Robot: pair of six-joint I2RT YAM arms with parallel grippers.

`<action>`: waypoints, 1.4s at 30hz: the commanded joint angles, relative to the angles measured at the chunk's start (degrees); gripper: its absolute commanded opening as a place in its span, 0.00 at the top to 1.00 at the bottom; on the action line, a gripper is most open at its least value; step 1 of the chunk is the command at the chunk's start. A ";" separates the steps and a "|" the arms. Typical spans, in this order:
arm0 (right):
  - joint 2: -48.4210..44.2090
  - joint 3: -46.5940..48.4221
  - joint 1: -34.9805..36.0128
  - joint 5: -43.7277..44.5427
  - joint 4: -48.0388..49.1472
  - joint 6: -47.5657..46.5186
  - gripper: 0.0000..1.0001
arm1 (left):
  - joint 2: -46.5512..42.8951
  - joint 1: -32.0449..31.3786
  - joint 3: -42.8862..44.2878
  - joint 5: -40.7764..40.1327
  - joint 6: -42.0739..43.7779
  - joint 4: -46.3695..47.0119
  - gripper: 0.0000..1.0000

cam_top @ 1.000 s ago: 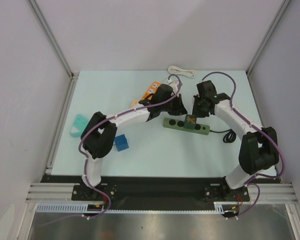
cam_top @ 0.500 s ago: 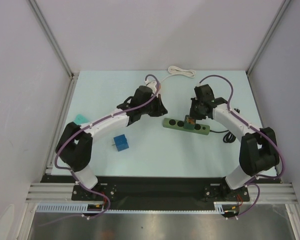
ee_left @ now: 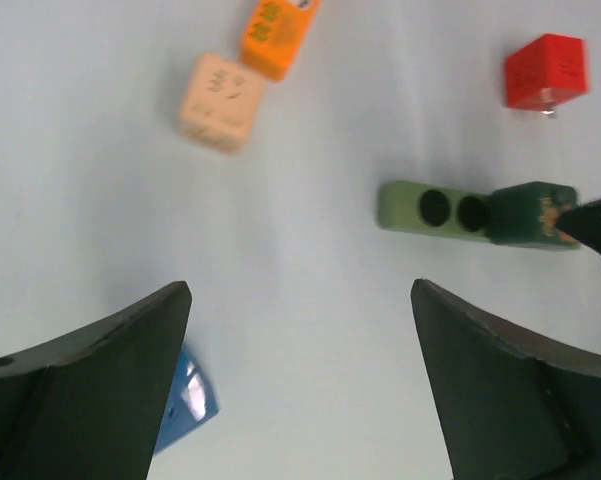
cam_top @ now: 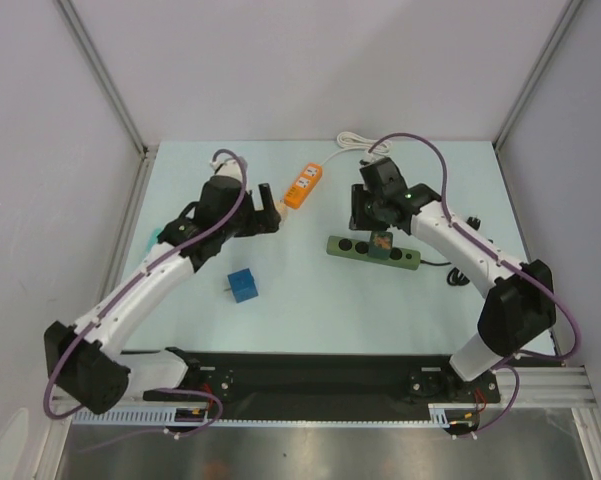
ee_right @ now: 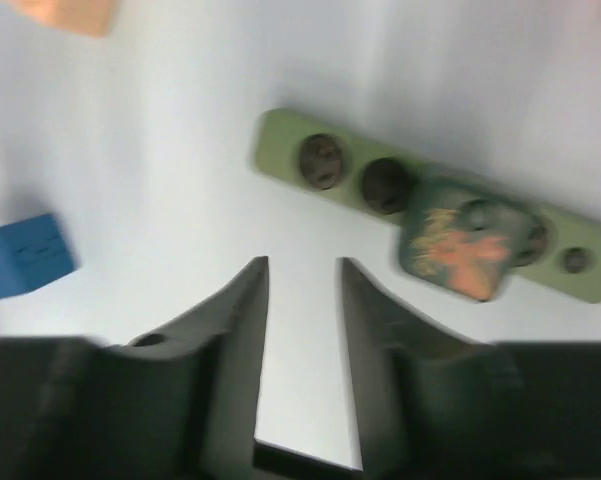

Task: Insert the plug

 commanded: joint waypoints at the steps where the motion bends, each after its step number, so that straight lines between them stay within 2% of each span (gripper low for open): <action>1: -2.93 0.90 3.32 -0.38 0.80 1.01 0.57 | -5.96 0.40 -4.69 -12.92 1.62 -12.90 0.00; 2: -3.63 0.63 4.11 -0.91 1.60 1.10 0.44 | -6.50 0.48 -6.28 -13.63 0.93 -13.61 0.00; 4: -4.16 0.01 4.47 -2.83 3.26 0.75 0.35 | -5.81 0.49 -9.62 -12.85 -0.22 -15.37 0.00; 5: -4.34 -0.16 4.73 -3.45 3.80 0.40 0.24 | -5.28 0.49 -10.60 -12.24 -1.44 -15.64 0.00; 8: -5.65 -0.95 4.65 -6.62 5.03 -0.92 0.15 | -2.90 0.92 -13.06 -9.95 -5.40 -16.25 0.02; 11: -7.24 -2.79 4.73 -8.46 6.35 -1.18 0.12 | -3.51 4.17 -14.12 -6.79 -10.06 -16.61 0.05; 17: -11.02 -9.03 4.82 -12.25 10.13 -1.36 0.09 | -3.95 12.87 -16.49 3.58 -10.68 -13.89 0.09; 19: -11.81 -9.91 4.91 -13.04 10.83 -1.54 0.09 | -3.69 13.05 -18.07 4.29 -10.07 -12.40 0.07; 22: -12.34 -10.97 4.82 -13.65 11.62 -2.33 0.08 | -1.33 12.97 -18.26 7.01 -9.28 -10.81 0.11; 26: -12.51 -11.32 4.91 -14.88 11.80 -2.85 0.08 | 1.14 12.18 -17.55 8.43 -8.75 -10.63 0.25; 30: -12.95 -12.90 5.08 -15.85 12.94 -2.50 0.08 | 1.75 10.95 -17.73 5.97 -9.19 -10.45 0.24; 34: -13.39 -14.22 5.17 -16.03 13.29 -2.68 0.08 | 6.84 9.37 -16.41 4.91 -8.84 -10.72 0.23; 36: -13.48 -14.75 5.17 -15.85 13.38 -2.77 0.08 | 8.34 8.05 -15.36 2.28 -8.84 -10.80 0.29; 39: -13.39 -15.63 5.17 -16.20 13.82 -2.59 0.08 | 9.76 6.64 -13.69 0.26 -8.83 -11.15 0.55; 40: -13.39 -16.33 5.26 -16.29 13.99 -2.16 0.08 | 9.58 6.29 -13.25 -0.27 -8.92 -11.50 0.74; 42: -13.31 -17.12 5.61 -17.61 15.66 -1.36 0.08 | 7.66 4.72 -11.93 -0.54 -9.10 -11.68 0.90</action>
